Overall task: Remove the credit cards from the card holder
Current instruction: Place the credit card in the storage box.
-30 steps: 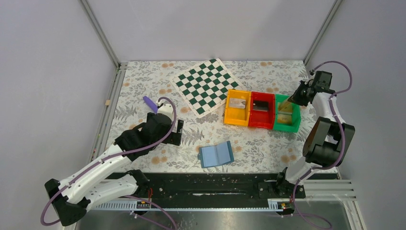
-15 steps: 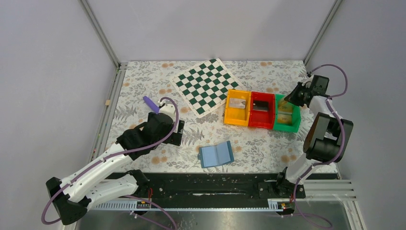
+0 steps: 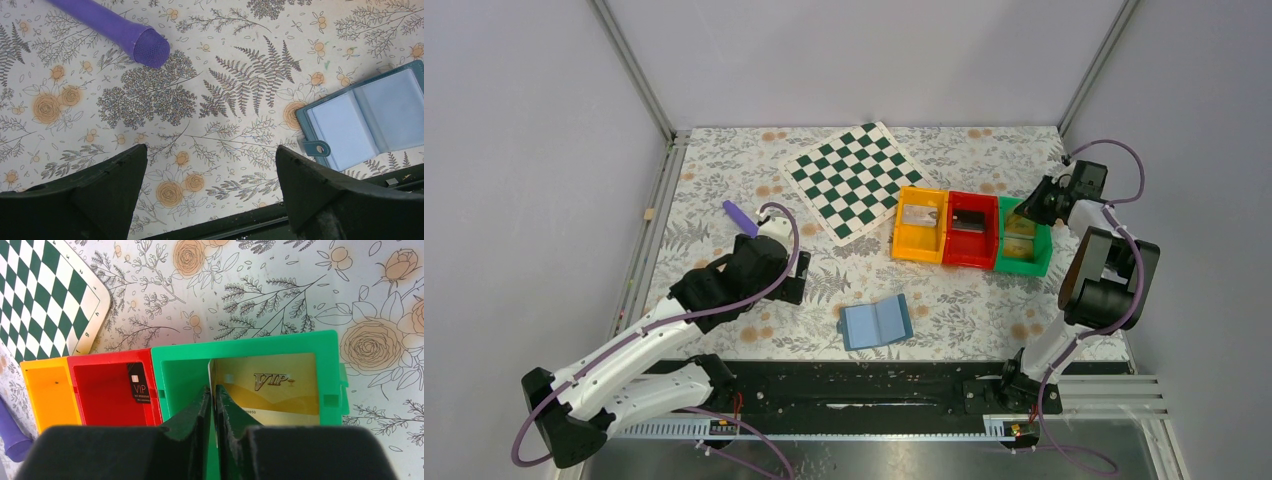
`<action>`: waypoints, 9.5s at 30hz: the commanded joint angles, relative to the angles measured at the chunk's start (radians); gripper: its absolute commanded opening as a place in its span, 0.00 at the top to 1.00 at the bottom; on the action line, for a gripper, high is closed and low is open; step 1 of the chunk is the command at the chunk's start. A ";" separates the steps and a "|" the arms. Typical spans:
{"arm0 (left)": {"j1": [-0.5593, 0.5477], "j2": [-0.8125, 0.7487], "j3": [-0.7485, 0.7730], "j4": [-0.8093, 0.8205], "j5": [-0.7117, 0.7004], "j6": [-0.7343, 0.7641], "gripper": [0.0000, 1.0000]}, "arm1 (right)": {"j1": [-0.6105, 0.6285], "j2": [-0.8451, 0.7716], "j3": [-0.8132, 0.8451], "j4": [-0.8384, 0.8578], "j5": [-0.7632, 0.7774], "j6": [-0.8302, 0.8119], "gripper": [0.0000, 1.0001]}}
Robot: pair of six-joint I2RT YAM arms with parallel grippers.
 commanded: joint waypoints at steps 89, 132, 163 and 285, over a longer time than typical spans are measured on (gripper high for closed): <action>0.003 0.114 0.077 0.027 0.030 0.012 0.01 | -0.076 0.101 0.269 -0.263 -0.097 -0.193 0.96; 0.004 0.138 0.069 0.051 0.044 0.002 0.01 | -0.037 0.158 0.319 -0.298 -0.073 -0.113 0.68; 0.003 0.145 0.066 0.061 0.047 0.014 0.01 | -0.024 0.162 0.329 -0.325 -0.047 -0.160 1.00; 0.004 0.038 0.063 0.073 0.057 0.035 0.01 | 0.046 0.100 0.065 -0.126 0.322 0.162 0.91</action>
